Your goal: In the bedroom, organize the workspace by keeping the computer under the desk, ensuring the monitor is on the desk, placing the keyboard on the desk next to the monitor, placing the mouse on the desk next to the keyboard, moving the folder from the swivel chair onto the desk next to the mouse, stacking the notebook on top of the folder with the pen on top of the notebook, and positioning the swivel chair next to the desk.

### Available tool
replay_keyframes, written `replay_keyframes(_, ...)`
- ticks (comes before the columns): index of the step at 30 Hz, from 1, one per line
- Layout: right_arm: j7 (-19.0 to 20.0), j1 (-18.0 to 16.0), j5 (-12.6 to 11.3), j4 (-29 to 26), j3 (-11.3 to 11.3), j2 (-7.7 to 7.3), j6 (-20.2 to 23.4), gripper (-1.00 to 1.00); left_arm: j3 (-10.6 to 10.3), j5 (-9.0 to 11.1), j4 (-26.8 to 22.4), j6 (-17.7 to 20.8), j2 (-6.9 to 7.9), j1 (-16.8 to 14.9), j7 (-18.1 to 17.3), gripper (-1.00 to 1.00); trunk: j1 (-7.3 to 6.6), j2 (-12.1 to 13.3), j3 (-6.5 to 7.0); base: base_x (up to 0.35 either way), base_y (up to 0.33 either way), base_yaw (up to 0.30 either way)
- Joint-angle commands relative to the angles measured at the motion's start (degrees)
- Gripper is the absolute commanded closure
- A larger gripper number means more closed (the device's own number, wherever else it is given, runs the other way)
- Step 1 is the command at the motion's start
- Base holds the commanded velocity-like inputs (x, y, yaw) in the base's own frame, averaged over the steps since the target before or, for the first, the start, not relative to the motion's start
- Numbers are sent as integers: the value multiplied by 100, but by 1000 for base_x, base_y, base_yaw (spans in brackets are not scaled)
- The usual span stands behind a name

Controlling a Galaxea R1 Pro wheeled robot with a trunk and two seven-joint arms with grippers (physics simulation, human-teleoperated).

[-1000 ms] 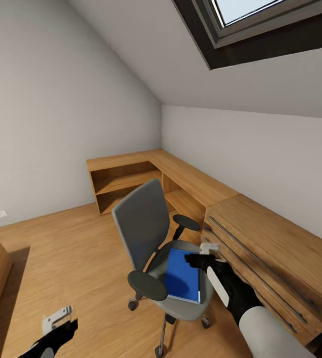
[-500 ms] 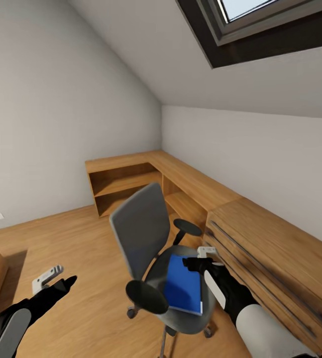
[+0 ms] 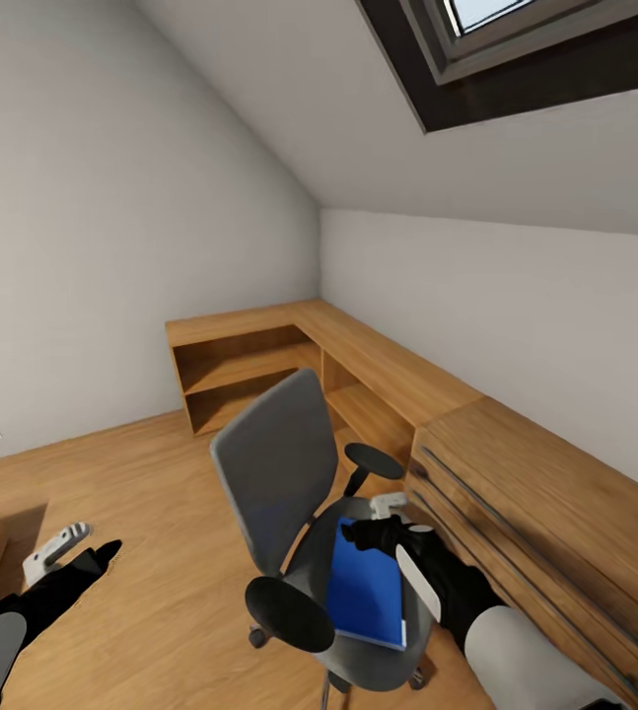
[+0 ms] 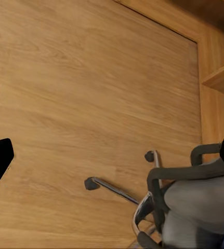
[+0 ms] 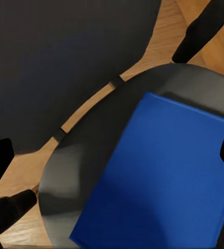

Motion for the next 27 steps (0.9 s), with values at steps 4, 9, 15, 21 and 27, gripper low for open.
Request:
replay_keyframes(4,58,-3,-18,-7,45,5,14,-100,118,71,-17,20,-3,-4,51,-100,89,-167,-79,2,0,1)
replay_keyframes(9,78,-3,-14,-8,56,-2,11,-100,162,73,-21,21,-12,-4,52,-100,199,-367,-169,1,0,83)
replay_keyframes(15,82,-3,-10,-14,52,-17,15,-100,157,72,-22,21,-21,-4,52,-100,331,-608,-277,0,0,126)
replay_keyframes(21,76,-3,-8,-15,57,-17,21,-100,156,48,-22,21,-78,-4,52,-100,462,-849,-384,0,0,29)
replay_keyframes(27,74,-4,-1,-11,63,-16,22,-100,155,33,-22,21,-99,-4,52,-100,594,-1089,-492,0,0,3)
